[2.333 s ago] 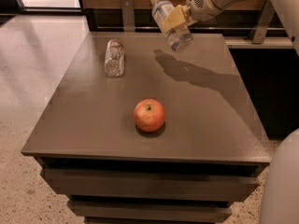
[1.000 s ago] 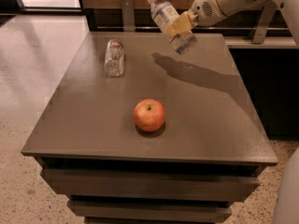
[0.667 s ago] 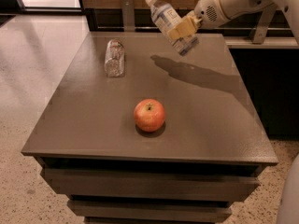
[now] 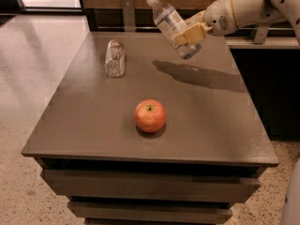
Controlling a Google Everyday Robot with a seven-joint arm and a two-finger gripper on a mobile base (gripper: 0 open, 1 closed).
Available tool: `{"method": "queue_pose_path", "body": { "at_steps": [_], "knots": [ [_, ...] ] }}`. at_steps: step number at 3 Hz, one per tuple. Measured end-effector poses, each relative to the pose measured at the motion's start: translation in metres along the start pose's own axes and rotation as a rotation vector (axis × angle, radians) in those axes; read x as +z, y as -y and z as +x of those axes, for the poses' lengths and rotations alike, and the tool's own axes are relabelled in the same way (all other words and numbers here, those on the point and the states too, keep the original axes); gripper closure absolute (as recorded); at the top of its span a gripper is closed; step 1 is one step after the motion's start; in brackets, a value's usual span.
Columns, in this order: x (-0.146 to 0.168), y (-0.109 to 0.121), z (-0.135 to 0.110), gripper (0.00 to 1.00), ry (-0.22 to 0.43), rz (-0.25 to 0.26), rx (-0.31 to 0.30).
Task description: Place blue plastic bottle upright
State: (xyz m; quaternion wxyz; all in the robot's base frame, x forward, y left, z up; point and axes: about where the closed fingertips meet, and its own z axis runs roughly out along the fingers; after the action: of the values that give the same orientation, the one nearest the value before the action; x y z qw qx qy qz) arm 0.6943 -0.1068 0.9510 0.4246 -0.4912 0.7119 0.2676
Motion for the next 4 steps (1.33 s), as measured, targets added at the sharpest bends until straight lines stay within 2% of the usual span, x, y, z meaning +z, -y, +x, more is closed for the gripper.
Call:
{"method": "queue_pose_path", "body": {
  "at_steps": [1,2,4],
  "knots": [
    [0.0012,-0.007,0.0043,1.0,0.106,-0.108,-0.033],
    [0.0014,-0.007,0.0043,1.0,0.106,-0.108,-0.033],
    [-0.0032,-0.0119,0.0099,1.0,0.145,-0.185,-0.189]
  ]
}}
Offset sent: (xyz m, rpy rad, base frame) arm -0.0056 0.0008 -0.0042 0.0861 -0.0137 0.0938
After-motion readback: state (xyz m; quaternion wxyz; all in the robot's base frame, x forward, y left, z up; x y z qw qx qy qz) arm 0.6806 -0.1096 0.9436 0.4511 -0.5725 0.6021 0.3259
